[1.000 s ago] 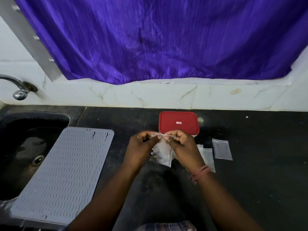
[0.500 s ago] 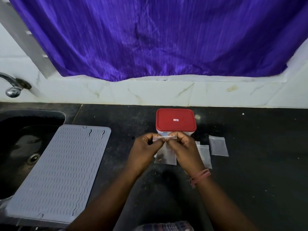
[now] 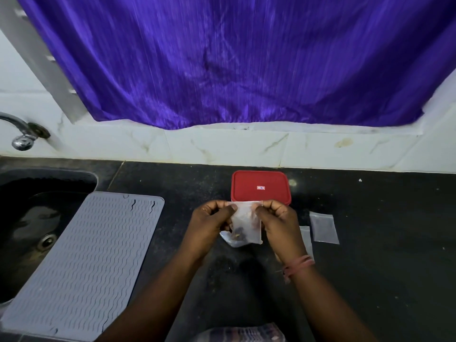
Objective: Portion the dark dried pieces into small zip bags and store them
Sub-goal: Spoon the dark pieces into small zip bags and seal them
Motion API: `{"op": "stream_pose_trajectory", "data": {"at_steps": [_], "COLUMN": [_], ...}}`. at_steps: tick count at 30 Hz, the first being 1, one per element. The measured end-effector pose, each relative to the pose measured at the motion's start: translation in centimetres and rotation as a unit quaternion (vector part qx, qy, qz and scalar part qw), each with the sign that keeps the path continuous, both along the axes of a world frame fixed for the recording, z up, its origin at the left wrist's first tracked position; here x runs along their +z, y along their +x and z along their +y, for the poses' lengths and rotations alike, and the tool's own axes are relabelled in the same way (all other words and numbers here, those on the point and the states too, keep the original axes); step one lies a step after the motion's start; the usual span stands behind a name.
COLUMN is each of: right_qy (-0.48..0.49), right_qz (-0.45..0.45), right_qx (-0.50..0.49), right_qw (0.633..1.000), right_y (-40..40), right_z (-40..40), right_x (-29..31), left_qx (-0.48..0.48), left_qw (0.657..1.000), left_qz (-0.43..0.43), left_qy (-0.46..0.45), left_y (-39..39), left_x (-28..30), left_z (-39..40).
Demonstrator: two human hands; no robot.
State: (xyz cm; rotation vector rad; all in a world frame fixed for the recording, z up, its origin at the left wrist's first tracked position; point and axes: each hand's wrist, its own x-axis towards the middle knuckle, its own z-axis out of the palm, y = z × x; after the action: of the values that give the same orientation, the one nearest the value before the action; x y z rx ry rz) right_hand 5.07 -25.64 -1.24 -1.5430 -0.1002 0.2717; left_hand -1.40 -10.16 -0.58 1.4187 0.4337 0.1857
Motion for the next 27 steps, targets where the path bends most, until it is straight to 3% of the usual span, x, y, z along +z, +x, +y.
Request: {"op": "stream_pose_trajectory", "data": {"at_steps": [10, 14, 18, 22, 27], "right_qy": [0.004, 0.019, 0.024, 0.058, 0.058], "right_qz": [0.016, 0.026, 0.040, 0.068, 0.125], "right_qx": [-0.018, -0.025, -0.078, -0.138, -0.154], "right_qw": [1.000, 0.999, 0.996, 0.986, 0.978], "right_y": [1.6, 1.0, 0.7, 0.6, 0.7], "right_z": [-0.6, -1.4, -2.6, -4.3, -7.2], "right_x": [0.0, -0.8, -1.5, -2.5, -4.5], "left_qx": [-0.016, -0.019, -0.088, -0.147, -0.133], "left_qw": [0.999, 1.000, 0.989, 0.981, 0.978], "left_qz": [-0.007, 0.015, 0.048, 0.106, 0.133], "left_qy": [0.050, -0.007, -0.104, -0.071, -0.089], "left_y": [1.7, 1.9, 1.3, 1.2, 2.2], "left_x": [-0.7, -0.8, -1.7, -3.8, -5.2], "left_z": [0.6, -0.6, -3.3, -5.1, -7.5]}}
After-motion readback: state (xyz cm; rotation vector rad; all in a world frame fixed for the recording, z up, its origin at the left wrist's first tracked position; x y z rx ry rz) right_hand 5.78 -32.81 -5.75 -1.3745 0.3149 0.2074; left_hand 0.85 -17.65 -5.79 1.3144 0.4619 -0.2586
